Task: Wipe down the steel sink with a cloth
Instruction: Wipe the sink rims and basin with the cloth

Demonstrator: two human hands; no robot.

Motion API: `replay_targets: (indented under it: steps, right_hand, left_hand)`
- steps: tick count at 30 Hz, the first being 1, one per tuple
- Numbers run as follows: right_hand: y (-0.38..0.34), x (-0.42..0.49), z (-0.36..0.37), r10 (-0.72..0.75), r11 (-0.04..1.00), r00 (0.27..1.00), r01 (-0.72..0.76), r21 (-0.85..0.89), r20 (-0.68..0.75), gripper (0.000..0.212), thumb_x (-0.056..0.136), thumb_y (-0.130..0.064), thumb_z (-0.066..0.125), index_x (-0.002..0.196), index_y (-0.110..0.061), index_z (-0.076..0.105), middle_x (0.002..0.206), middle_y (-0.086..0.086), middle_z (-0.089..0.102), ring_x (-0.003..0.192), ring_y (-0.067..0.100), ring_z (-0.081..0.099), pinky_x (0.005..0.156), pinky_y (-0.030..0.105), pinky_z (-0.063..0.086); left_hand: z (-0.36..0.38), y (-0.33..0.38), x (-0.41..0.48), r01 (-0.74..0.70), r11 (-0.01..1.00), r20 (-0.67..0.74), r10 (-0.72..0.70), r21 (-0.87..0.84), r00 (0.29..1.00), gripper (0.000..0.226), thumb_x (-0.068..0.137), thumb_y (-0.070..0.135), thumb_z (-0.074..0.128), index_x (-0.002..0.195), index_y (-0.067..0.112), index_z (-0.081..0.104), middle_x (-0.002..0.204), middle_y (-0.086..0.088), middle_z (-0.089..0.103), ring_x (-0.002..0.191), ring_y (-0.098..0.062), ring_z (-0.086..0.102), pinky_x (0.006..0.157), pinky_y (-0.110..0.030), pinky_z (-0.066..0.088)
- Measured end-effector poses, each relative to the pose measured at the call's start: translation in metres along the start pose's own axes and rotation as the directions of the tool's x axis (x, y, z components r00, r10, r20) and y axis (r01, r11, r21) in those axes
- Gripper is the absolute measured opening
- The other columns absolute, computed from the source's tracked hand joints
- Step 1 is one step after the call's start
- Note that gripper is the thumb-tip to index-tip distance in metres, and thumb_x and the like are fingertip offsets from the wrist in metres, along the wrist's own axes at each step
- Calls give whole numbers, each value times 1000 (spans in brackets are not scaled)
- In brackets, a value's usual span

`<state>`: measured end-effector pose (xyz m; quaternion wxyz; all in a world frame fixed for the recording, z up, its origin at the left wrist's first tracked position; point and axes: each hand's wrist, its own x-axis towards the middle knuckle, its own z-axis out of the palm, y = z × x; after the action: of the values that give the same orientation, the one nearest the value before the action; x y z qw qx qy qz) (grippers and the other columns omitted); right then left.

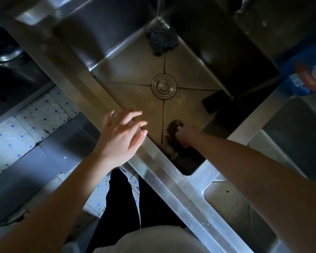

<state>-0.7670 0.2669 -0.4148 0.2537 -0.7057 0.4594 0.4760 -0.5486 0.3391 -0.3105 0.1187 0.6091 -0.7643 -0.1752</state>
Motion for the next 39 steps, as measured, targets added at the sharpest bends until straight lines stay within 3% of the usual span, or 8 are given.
replay_targets:
  steps: [7, 11, 16, 19, 27, 31, 35, 39]
  right_hand:
    - [36, 8, -17, 188, 982, 982, -187, -15, 22, 61, 91, -46, 52, 142, -14, 40, 152, 17, 29, 138, 38, 29, 114, 49, 25]
    - [47, 9, -25, 130, 987, 989, -136, 84, 71, 41, 85, -23, 65, 122, -7, 59, 130, 16, 57, 120, 34, 53, 96, 42, 43]
    - [14, 11, -14, 64, 986, 981, -90, 142, 181, 59, 82, -44, 64, 134, -17, 50, 137, 8, 51, 120, 31, 51, 105, 43, 42]
    - [-29, 12, 9, 8, 988, 986, -33, 149, 165, 49, 92, -33, 50, 138, -16, 46, 143, 12, 43, 129, 36, 43, 105, 54, 36]
    - [-14, 22, -2, 236, 968, 971, -237, 76, 28, 48, 95, -24, 45, 141, -11, 39, 145, 17, 40, 131, 44, 38, 100, 63, 34]
    - [47, 34, -12, 213, 975, 977, -214, 54, 22, 52, 92, -26, 52, 140, -8, 42, 146, 16, 40, 134, 37, 37, 107, 46, 32]
    - [68, 32, -28, 260, 965, 965, -261, 34, 27, 62, 89, -42, 56, 140, -9, 41, 145, 16, 40, 132, 38, 39, 108, 56, 31]
    - [60, 32, -25, 143, 989, 988, -140, -46, 55, 70, 80, -56, 62, 132, -11, 51, 136, 15, 51, 123, 35, 49, 103, 45, 43]
  left_hand:
    - [4, -8, -5, -4, 1000, -26, 4, 16, 1000, 38, 92, 36, 38, 101, 17, 69, 122, -3, 59, 110, -21, 56, 100, -47, 26]
    - [7, -15, -5, 4, 1000, -32, -3, 28, 999, 39, 93, 38, 36, 103, 18, 69, 124, -2, 58, 112, -19, 53, 100, -47, 26]
    - [10, -17, -5, -8, 1000, -61, 10, 17, 998, 39, 94, 38, 36, 102, 18, 68, 123, -2, 58, 114, -16, 49, 99, -47, 26]
    - [10, -18, -5, -17, 1000, -71, 18, 23, 997, 38, 93, 37, 38, 100, 18, 69, 122, -3, 59, 116, -15, 47, 99, -47, 26]
    - [5, -21, -1, -20, 1000, -40, 21, 21, 999, 40, 93, 38, 36, 102, 17, 70, 123, -4, 59, 115, -17, 49, 100, -47, 26]
    - [5, -21, -1, -15, 1000, -37, 15, 18, 999, 39, 92, 36, 37, 102, 17, 70, 125, -4, 58, 116, -15, 47, 102, -46, 23]
    - [6, -23, -2, -19, 1000, -18, 19, 10, 1000, 40, 93, 37, 36, 103, 17, 69, 125, -4, 57, 116, -17, 48, 100, -51, 26]
    - [5, -23, -3, -28, 999, -18, 28, 17, 999, 40, 93, 37, 36, 103, 17, 69, 124, -4, 58, 116, -18, 48, 101, -48, 25]
